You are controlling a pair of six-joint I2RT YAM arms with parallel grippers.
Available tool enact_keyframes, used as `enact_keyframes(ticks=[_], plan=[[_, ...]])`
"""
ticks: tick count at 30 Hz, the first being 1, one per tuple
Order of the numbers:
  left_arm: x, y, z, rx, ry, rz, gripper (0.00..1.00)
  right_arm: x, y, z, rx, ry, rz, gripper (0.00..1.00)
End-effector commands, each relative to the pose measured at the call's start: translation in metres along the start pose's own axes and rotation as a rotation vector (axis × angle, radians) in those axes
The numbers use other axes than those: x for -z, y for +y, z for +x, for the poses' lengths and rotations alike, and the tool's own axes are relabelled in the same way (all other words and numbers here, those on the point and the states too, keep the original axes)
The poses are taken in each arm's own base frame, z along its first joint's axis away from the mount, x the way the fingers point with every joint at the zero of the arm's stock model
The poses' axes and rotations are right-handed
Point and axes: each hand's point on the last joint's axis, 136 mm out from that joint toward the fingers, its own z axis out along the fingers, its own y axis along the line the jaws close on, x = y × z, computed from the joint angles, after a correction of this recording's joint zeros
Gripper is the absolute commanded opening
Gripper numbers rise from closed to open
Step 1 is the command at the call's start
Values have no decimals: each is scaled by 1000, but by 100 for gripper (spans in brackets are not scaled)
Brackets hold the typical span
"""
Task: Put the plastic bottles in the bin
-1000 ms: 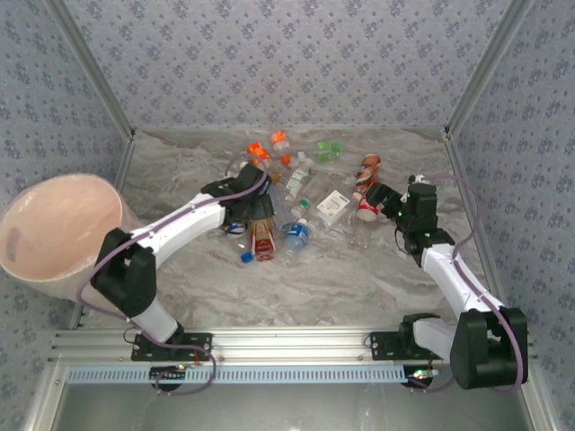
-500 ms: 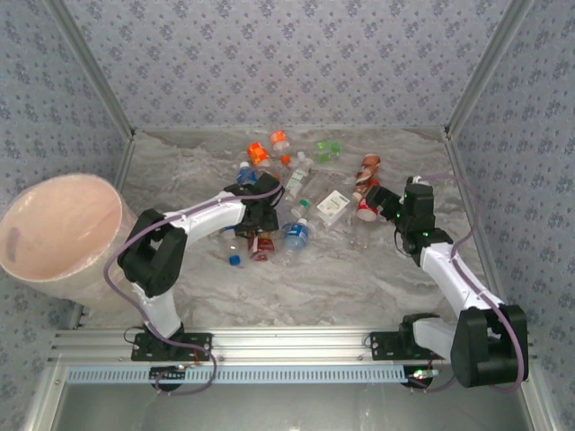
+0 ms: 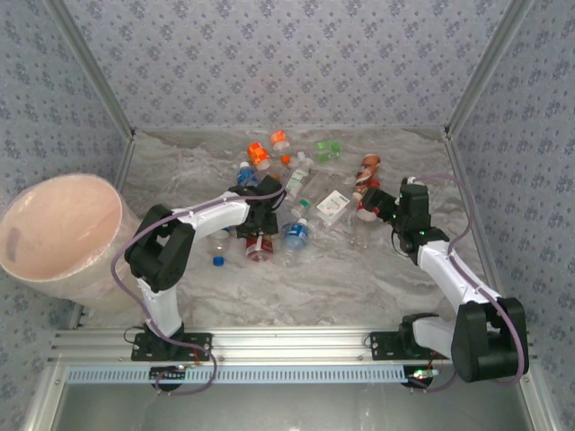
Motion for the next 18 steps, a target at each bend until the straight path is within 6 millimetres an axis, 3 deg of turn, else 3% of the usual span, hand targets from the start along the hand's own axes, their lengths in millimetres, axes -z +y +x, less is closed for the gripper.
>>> enact_keyframes(ticks=[1, 8, 18], plan=[[15, -11, -7, -9, -49, 72, 61, 4, 12, -17, 32, -45, -19, 100], [55, -10, -26, -24, -164, 122, 58, 13, 36, -25, 83, -91, -112, 100], [163, -3, -74, -37, -452, 242, 58, 43, 119, -30, 225, -188, -438, 100]])
